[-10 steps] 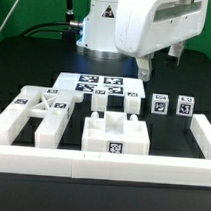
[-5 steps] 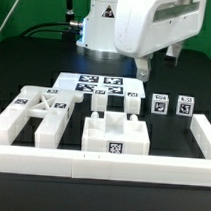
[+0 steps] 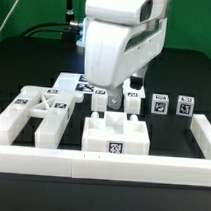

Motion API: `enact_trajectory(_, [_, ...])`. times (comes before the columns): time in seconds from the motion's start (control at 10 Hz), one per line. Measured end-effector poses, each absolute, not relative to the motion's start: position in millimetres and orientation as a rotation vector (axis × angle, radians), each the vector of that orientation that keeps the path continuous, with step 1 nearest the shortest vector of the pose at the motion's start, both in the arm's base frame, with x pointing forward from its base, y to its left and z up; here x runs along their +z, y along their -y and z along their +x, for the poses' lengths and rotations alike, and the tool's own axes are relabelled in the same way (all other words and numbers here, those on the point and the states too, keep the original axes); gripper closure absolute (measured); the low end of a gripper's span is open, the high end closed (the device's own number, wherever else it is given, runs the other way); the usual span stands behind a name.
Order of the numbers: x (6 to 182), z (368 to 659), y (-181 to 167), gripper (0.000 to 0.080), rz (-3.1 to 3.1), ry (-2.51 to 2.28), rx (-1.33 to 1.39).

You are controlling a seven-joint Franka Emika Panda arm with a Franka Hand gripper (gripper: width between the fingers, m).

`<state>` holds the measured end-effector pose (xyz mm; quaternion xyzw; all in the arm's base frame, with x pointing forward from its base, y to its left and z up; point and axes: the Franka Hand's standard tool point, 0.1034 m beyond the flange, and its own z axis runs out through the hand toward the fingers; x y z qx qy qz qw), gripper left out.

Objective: Assemble chair

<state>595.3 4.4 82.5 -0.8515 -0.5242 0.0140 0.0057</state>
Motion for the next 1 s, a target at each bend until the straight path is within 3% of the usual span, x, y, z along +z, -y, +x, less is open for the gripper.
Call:
enact_trajectory(0.5, [81.3, 595, -7, 0.0150, -2.819, 1.359, 0.045])
enact_trajectory(1.0, [44.8, 597, -34, 0.0150, -3.083, 0.518, 0.023])
